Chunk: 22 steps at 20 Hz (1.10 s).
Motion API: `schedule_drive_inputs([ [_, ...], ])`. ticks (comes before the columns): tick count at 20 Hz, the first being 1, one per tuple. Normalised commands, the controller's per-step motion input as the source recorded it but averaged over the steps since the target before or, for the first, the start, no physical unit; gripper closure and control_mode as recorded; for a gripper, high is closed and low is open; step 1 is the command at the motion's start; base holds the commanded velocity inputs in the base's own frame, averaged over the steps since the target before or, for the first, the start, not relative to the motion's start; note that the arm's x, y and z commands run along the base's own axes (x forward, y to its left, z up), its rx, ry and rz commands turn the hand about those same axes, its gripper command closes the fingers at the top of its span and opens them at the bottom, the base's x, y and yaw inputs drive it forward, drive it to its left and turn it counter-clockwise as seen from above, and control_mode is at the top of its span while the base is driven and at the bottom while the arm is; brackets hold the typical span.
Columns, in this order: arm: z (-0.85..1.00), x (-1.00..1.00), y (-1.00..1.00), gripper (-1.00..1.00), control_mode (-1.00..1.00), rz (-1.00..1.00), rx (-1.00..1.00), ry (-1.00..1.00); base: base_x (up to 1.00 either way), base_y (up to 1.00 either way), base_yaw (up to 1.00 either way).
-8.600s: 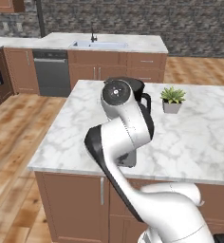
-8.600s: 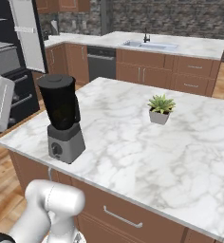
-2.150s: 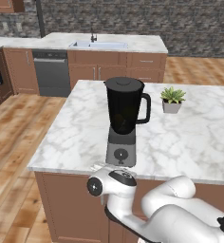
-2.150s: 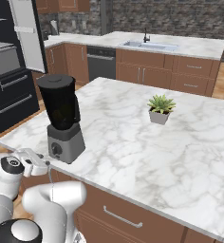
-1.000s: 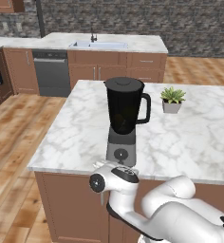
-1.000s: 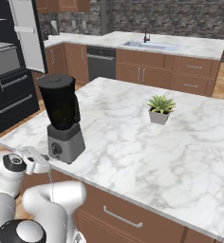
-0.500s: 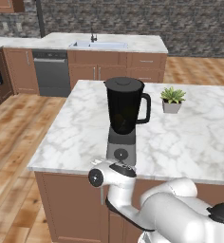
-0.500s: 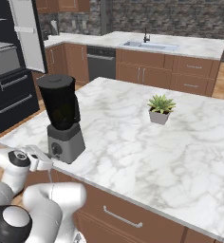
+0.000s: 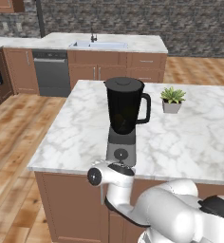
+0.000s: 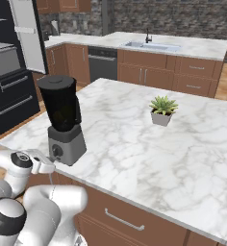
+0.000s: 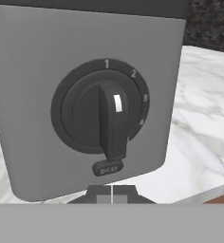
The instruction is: Grab the lemon and lime from the fridge, place them in the blender, close the lid, and turn on the blender to create a marinade.
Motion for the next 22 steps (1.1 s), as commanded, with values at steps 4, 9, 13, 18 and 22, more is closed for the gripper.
schedule_drive_inputs([
  [4, 0.0, 0.0, -0.14, 1.0, -1.0, 0.0, 0.0, 0.0, 0.0, 0.0, 0.0],
  [9, -0.01, 0.0, -0.14, 1.0, -1.0, 0.0, 0.0, 0.0, 0.0, 0.0, 0.0],
  [13, -0.03, 0.02, -0.14, 1.0, -1.0, 0.01, 0.0, 0.0, 0.0, 0.0, 0.0],
  [18, -0.01, 0.11, -0.05, 1.0, -1.0, 0.03, 0.0, 0.0, 0.0, 0.0, 0.0],
  [22, -0.04, 0.21, 0.0, 1.0, -1.0, 0.04, 0.0, 0.0, 0.0, 0.0, 0.0],
])
